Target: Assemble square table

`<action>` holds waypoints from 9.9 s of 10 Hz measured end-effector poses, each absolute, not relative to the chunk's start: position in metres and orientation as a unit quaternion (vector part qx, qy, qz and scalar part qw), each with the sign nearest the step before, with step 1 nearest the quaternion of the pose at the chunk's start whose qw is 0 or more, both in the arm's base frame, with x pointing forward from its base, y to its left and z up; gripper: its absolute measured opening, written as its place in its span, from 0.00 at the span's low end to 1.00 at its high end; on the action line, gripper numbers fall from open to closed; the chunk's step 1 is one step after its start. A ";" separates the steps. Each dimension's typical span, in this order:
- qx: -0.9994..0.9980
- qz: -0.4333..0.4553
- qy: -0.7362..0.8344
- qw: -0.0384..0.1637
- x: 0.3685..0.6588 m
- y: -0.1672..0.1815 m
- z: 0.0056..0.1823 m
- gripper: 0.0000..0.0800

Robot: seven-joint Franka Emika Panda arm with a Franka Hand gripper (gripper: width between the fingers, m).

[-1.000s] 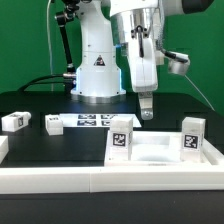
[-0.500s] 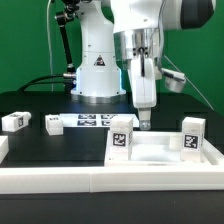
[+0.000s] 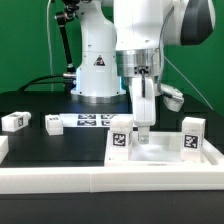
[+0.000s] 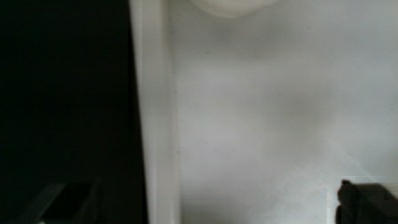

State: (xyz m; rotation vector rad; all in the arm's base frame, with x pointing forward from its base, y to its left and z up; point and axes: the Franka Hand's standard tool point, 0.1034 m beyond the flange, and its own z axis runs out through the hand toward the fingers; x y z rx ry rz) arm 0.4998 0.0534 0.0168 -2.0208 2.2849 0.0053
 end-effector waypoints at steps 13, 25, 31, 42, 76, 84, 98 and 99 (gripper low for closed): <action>-0.676 0.005 0.736 0.033 0.492 0.049 0.005 0.08; -0.828 0.001 0.560 0.022 0.477 0.005 0.005 0.08; -0.908 -0.023 0.419 0.010 0.481 -0.024 0.008 0.08; -0.999 -0.017 0.030 -0.021 0.484 -0.041 0.009 0.08; -0.695 0.006 -0.712 -0.099 0.626 0.068 0.027 0.08; -0.713 0.059 -0.696 -0.069 0.611 0.072 0.028 0.61; -0.838 0.060 -0.537 -0.072 0.553 0.006 0.102 0.81; -0.863 0.067 -0.496 -0.074 0.556 0.000 0.107 0.81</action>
Offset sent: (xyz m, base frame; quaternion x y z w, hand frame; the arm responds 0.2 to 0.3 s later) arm -0.0003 -0.0049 -0.0100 -0.0009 0.0095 -0.0020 1.0000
